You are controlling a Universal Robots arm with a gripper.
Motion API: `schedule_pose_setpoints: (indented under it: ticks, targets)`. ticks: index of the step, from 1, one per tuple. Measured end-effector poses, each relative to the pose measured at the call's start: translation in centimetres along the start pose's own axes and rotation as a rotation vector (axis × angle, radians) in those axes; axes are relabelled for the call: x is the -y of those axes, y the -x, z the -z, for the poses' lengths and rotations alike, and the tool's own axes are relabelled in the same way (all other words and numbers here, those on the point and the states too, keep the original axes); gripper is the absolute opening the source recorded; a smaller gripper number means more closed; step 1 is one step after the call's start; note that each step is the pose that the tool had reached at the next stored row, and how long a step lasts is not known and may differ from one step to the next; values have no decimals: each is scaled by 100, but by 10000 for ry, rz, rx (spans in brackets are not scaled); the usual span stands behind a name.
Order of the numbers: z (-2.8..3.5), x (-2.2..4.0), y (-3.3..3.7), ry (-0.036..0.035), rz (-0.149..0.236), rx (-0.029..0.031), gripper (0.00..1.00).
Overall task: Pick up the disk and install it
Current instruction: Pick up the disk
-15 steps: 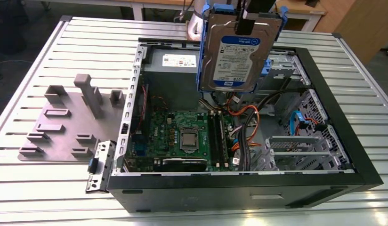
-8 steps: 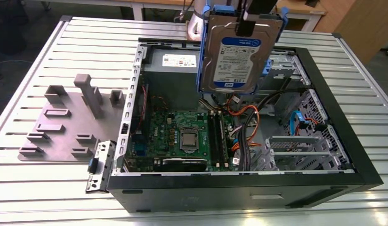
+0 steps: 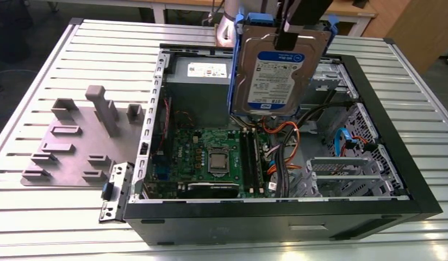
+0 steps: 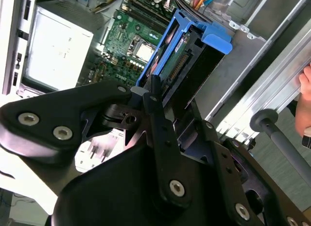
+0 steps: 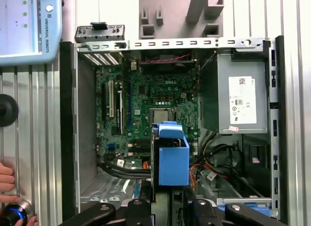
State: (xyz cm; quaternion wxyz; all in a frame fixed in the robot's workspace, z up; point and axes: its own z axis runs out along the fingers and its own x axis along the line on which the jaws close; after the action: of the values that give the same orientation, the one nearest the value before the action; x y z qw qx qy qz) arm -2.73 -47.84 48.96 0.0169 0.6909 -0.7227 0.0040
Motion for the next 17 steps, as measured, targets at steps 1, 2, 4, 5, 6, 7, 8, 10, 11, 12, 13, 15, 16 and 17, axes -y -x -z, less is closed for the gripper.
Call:
schedule_pose_setpoints:
  ticks: [1,2,4,5,6,7,8,10,11,12,13,15,16,17]
  targets:
    - [-1,1,-27,0,0,0,35]
    - [-2,3,-51,0,0,2,35]
    - [-3,4,-94,0,0,1,35]
    - [-4,5,-111,0,0,1,35]
    - [-4,6,-123,0,1,0,35]
    - [-4,5,-128,0,-1,1,35]
    - [-4,5,-128,0,-2,1,35]
    - [-4,6,-128,-1,-1,1,35]
    - [-4,6,-128,0,0,0,35]
    - [-4,6,-129,0,0,0,35]
    - [-4,6,-130,0,0,2,35]
    - [-4,7,-144,0,1,-2,35]
    - [-5,7,-157,0,1,-4,35]
    - [-6,8,-174,0,-1,-7,35]
